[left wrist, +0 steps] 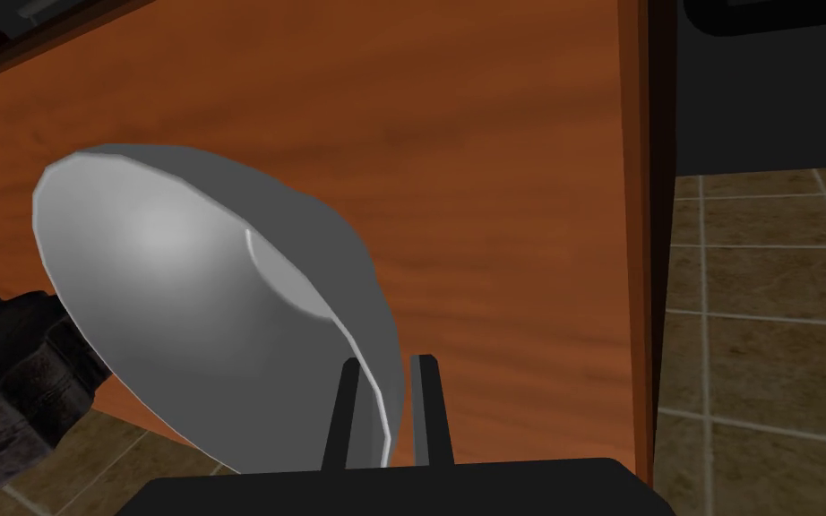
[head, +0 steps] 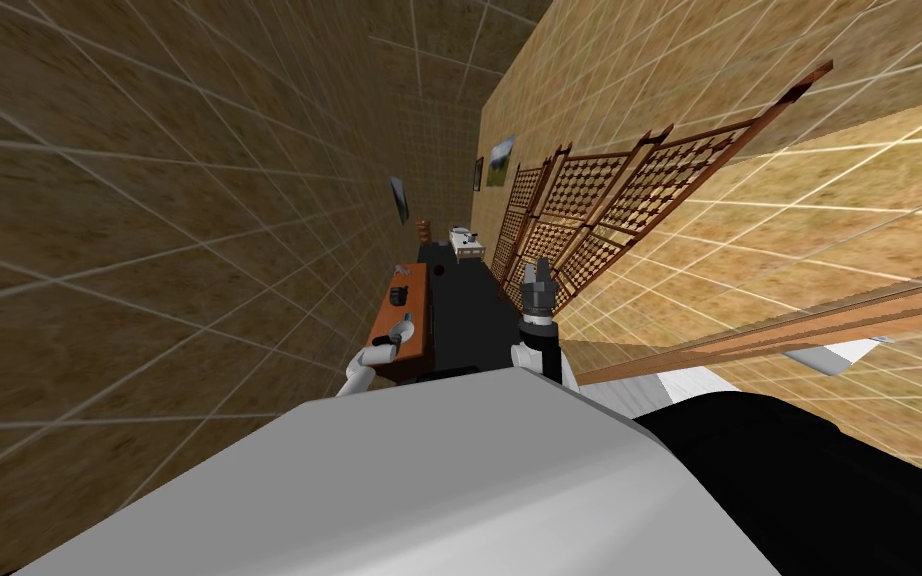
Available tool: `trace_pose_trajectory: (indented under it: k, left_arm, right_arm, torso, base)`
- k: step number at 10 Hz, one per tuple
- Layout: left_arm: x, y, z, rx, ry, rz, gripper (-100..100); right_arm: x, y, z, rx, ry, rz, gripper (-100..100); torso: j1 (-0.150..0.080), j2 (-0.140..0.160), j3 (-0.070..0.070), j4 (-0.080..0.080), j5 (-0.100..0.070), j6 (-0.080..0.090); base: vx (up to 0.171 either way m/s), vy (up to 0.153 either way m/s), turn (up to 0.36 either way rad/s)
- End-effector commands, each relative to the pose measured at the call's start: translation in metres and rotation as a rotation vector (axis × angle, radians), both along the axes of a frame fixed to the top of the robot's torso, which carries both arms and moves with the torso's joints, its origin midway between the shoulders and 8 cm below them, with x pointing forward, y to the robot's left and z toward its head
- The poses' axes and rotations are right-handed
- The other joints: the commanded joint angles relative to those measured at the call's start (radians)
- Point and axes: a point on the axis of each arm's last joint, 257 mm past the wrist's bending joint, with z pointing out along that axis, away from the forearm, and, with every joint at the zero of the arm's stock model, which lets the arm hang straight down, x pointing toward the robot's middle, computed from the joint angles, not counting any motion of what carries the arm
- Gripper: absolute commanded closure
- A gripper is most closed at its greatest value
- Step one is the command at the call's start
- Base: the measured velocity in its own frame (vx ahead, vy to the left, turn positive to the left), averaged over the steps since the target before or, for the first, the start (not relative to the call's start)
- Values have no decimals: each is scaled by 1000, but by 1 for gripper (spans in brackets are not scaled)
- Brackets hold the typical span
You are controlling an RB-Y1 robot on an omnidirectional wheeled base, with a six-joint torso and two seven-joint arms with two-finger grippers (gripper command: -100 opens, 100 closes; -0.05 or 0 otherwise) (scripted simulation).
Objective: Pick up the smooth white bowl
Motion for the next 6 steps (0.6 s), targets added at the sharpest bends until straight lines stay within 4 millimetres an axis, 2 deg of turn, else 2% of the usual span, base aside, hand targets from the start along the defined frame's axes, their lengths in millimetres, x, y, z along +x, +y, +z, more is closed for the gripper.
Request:
trace_pose_trajectory:
  k: [1,4,5,6]
  left_arm:
    - [2,1,4,1,8,-2,100]
    - [9,1,15,1,8,-6,100]
    - [8,1,13,2,7,-5,100]
    - [8,0,13,2,8,-6,0]
  right_arm:
    - [0,0,0,0,0,0,0]
    - [0,0,0,0,0,0,0]
    - [0,0,0,0,0,0,0]
    - [0,0,0,0,0,0,0]
  torso:
    - [0,0,0,0,0,0]
    - [0,0,0,0,0,0]
    - [0,0,0,1,0,0]
    - [0,0,0,0,0,0]
  base:
    - [0,0,0]
    - [-4,6,-15]
    - [0,0,0]
    - [0,0,0]
